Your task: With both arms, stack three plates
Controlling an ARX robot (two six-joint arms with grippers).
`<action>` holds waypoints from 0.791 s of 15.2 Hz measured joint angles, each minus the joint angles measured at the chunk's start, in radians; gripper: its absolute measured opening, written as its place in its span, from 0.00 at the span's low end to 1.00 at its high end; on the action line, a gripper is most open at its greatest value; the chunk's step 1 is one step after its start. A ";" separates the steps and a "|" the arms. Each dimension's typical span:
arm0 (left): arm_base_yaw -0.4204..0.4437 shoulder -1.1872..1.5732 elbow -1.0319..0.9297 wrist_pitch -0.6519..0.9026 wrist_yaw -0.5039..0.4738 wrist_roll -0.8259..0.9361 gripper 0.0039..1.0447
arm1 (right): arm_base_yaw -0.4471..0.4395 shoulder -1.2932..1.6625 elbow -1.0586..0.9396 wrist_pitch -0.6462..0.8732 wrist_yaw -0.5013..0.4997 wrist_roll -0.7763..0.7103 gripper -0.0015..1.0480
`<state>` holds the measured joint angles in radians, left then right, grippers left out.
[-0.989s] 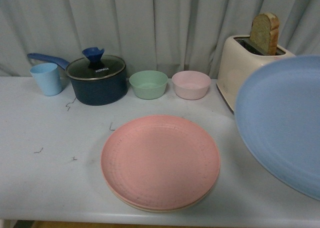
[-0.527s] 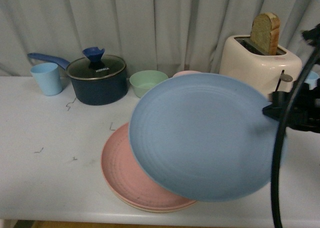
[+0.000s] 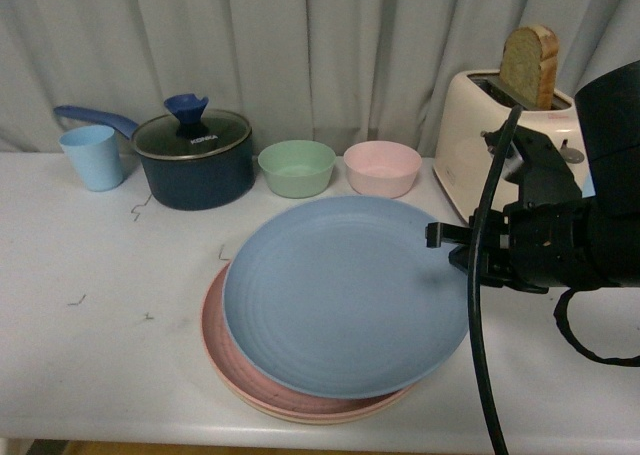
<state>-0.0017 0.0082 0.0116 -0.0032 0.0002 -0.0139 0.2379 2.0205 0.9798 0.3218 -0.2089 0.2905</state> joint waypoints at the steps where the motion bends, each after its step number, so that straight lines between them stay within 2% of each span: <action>1: 0.000 0.000 0.000 0.000 0.000 0.000 0.94 | 0.003 0.009 0.006 -0.001 0.001 0.002 0.03; 6: 0.000 0.000 0.000 0.000 0.000 0.000 0.94 | 0.015 0.039 0.033 -0.019 0.003 0.008 0.04; 7: 0.000 0.000 0.000 0.000 0.000 0.000 0.94 | 0.019 0.044 0.037 -0.019 0.002 0.010 0.09; 12: 0.000 0.000 0.000 0.000 0.000 0.000 0.94 | 0.010 -0.060 -0.023 0.037 -0.012 0.026 0.64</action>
<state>-0.0017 0.0082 0.0116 -0.0036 0.0002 -0.0139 0.2474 1.9610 0.9565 0.3584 -0.2207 0.3168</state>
